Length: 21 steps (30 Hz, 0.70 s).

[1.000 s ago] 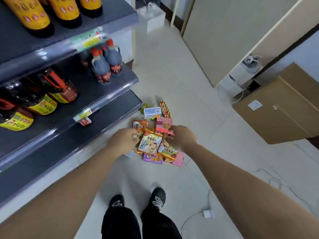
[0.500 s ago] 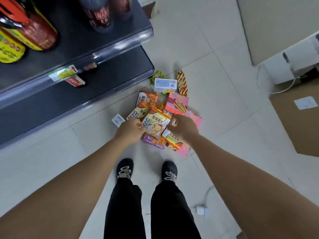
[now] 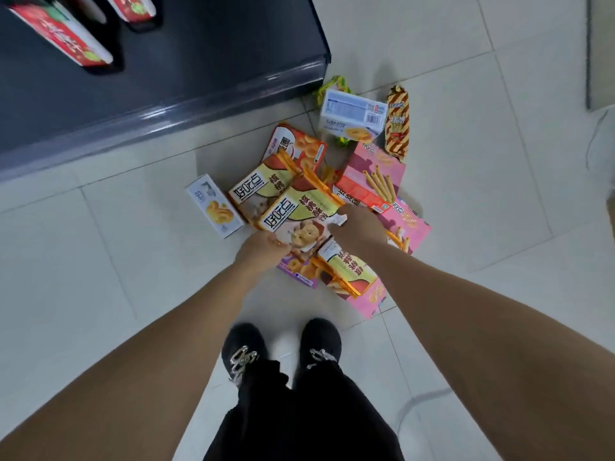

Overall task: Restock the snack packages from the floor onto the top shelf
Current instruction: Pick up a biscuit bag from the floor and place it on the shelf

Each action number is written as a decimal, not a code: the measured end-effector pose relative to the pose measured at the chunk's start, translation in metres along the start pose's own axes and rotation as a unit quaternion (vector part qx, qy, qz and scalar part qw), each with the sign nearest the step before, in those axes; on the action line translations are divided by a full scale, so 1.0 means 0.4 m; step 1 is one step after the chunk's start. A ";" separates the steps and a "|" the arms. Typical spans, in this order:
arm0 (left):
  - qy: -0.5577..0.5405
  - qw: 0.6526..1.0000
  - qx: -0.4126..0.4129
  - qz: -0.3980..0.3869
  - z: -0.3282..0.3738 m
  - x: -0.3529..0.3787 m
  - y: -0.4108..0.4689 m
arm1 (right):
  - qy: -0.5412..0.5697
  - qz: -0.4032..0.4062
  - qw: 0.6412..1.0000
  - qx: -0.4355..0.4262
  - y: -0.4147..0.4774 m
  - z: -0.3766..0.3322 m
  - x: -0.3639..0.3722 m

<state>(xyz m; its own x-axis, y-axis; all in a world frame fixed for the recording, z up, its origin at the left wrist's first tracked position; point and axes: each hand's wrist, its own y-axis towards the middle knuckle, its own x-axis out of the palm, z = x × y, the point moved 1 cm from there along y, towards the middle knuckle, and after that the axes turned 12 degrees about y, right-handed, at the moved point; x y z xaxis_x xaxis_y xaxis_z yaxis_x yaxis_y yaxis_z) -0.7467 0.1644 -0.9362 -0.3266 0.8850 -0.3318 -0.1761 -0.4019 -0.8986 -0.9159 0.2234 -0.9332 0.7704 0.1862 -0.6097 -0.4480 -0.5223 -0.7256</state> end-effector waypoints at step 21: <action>-0.364 0.930 -0.043 0.004 0.025 -0.048 0.050 | 0.148 0.106 0.983 -0.007 0.074 -0.052 0.019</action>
<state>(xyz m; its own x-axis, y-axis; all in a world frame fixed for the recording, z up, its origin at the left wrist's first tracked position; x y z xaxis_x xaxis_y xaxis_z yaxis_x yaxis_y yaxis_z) -0.7531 0.1371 -0.9450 -0.8754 0.4761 -0.0837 -0.1064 -0.3588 -0.9273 -0.9138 0.1921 -0.9526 0.7592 -0.1772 -0.6263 -0.6084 -0.5351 -0.5861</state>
